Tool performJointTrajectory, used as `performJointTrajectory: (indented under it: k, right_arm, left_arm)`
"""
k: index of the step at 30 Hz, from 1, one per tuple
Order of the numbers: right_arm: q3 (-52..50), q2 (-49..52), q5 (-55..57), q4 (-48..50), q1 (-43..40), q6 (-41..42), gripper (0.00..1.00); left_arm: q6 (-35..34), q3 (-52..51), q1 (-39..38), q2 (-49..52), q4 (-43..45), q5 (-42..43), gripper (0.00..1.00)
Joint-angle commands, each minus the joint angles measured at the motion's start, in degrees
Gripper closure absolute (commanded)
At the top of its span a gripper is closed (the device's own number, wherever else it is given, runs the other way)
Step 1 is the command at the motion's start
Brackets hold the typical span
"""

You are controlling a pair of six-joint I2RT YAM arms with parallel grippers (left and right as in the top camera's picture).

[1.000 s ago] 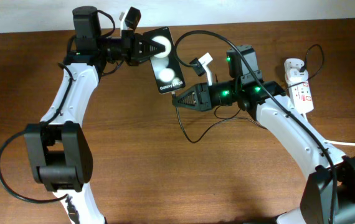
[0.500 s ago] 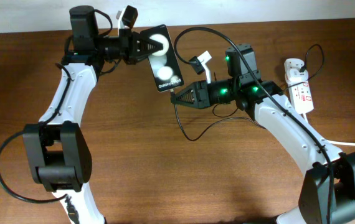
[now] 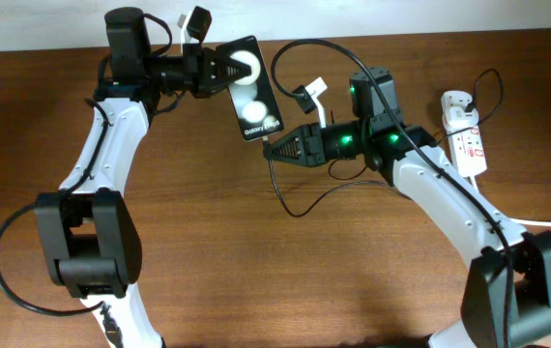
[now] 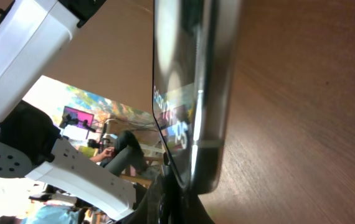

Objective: Plug charger to phone and switch on socket

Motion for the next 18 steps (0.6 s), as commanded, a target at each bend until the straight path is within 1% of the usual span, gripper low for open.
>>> performJointTrajectory:
  k: [1,7,18]
  right_arm:
    - [0.15,1.51,-3.3,1.46,-1.05,0.48,0.96]
    - [0.15,1.99,-3.43,5.14,-1.22,2.12,0.96]
    - [0.15,1.99,-2.99,6.19,-2.27,2.19,0.96]
  left_arm:
    - [0.52,0.37,-0.83,-0.13,0.11,2.47,1.0]
    - [0.55,0.37,-0.87,-0.13,0.13,2.47,1.0]
    - [0.55,0.37,-1.44,-0.13,0.15,2.47,1.0]
